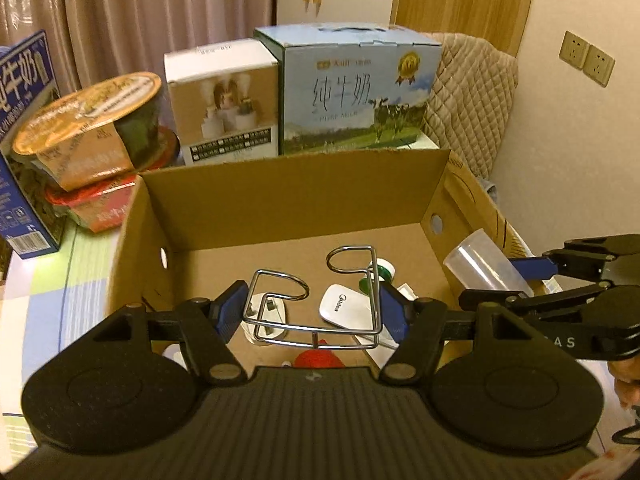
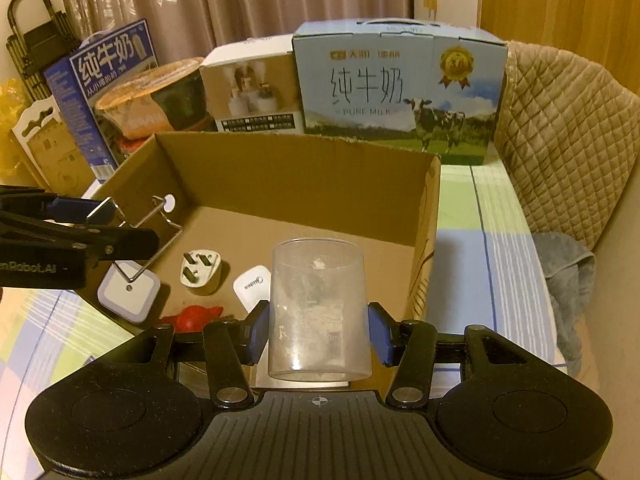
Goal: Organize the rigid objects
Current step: 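Lower the wire stand and clear cup into the box and open both tools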
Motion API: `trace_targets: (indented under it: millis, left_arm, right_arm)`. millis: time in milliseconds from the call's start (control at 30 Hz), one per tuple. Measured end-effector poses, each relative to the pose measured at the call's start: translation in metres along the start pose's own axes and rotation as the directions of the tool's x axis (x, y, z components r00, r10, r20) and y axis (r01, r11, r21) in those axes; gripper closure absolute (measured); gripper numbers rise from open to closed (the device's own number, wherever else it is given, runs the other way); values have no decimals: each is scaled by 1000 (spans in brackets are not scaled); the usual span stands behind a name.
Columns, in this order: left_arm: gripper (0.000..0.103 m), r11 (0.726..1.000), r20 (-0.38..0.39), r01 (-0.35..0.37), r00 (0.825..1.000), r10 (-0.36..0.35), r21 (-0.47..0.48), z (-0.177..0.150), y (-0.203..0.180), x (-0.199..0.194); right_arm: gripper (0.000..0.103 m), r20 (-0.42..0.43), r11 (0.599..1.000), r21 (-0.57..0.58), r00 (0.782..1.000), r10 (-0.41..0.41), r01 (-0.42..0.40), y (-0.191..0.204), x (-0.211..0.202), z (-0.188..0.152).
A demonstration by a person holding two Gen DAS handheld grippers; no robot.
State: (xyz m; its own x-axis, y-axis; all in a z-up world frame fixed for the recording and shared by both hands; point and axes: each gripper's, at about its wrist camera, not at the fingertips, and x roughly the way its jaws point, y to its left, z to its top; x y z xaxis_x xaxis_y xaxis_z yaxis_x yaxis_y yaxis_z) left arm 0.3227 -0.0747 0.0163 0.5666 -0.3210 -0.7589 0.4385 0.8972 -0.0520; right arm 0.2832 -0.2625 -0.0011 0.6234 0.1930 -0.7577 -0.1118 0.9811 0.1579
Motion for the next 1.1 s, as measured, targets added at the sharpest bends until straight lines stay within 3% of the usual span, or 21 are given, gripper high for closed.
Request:
trace_targets:
  millis: [733, 767, 800, 833, 1100]
  left_arm:
    - [38, 1000, -83, -7, 997, 8, 14, -5, -7, 43]
    - [36, 1000, -86, -9, 996, 11, 16, -5, -7, 43]
    - [26, 1000, -83, -16, 996, 17, 15, -5, -7, 43]
    - [22, 1000, -72, -24, 997, 25, 10, -4, -7, 40]
    - [22, 998, -15, -49, 999, 48, -48, 0, 8, 13]
  right_arm:
    - [55, -6, 1000, -3, 1000, 11, -11, -3, 7, 3]
    - [55, -7, 1000, -3, 1000, 11, -11, -3, 7, 3]
    - [55, -7, 1000, -4, 1000, 10, -11, -3, 7, 3]
    - [55, -7, 1000, -3, 1000, 11, -11, -3, 7, 3]
    - [55, -8, 1000, 5, 1000, 15, -15, -3, 4, 0]
